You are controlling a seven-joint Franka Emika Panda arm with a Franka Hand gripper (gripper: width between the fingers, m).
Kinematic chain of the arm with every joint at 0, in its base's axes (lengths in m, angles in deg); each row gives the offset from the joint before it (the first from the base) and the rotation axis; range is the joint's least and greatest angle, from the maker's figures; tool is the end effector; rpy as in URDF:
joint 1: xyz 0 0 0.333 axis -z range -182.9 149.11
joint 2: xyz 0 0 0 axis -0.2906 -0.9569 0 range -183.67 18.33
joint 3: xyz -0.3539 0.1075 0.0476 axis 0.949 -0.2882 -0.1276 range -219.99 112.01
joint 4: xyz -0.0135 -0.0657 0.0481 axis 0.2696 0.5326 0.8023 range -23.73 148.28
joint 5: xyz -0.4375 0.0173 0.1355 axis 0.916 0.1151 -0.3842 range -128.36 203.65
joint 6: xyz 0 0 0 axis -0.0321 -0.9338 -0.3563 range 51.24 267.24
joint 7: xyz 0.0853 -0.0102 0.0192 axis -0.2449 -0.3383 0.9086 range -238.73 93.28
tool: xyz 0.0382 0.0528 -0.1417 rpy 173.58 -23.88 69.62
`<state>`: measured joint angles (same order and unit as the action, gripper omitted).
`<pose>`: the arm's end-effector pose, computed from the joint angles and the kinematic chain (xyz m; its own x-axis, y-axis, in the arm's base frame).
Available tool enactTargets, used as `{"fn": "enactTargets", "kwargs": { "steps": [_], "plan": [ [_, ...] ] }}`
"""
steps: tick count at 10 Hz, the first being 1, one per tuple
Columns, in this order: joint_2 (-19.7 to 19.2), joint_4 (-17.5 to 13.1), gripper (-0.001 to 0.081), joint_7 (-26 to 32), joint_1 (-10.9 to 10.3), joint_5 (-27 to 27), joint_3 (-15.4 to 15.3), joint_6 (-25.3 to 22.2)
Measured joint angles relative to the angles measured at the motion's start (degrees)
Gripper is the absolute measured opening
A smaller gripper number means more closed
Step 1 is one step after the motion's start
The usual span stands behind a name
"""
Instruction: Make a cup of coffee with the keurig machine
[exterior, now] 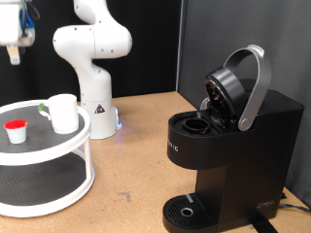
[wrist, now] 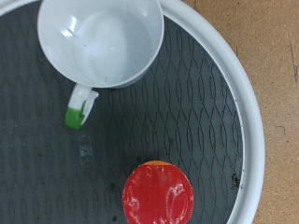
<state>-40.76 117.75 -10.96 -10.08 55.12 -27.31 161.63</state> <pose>0.3051 -0.2445 0.4609 0.7717 0.6349 0.0385 0.6332 -0.7725 0.0473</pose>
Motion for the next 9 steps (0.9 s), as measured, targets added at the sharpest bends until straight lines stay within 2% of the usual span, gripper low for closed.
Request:
{"fn": "enactTargets", "kwargs": {
  "steps": [1, 4, 6, 9],
  "plan": [
    [-1.19, 0.66, 0.0805, -0.43, 0.19, 0.54, 0.01, 1.81],
    [-1.40, 1.09, 0.0805, -0.17, 0.16, 0.00, 0.34, 2.12],
    [-3.22, 2.93, 0.0805, -0.46, 0.15, 0.69, 0.39, 6.23],
    [-8.30, 4.76, 0.0805, -0.33, 0.13, 2.35, 0.45, 12.61]
  ]
}}
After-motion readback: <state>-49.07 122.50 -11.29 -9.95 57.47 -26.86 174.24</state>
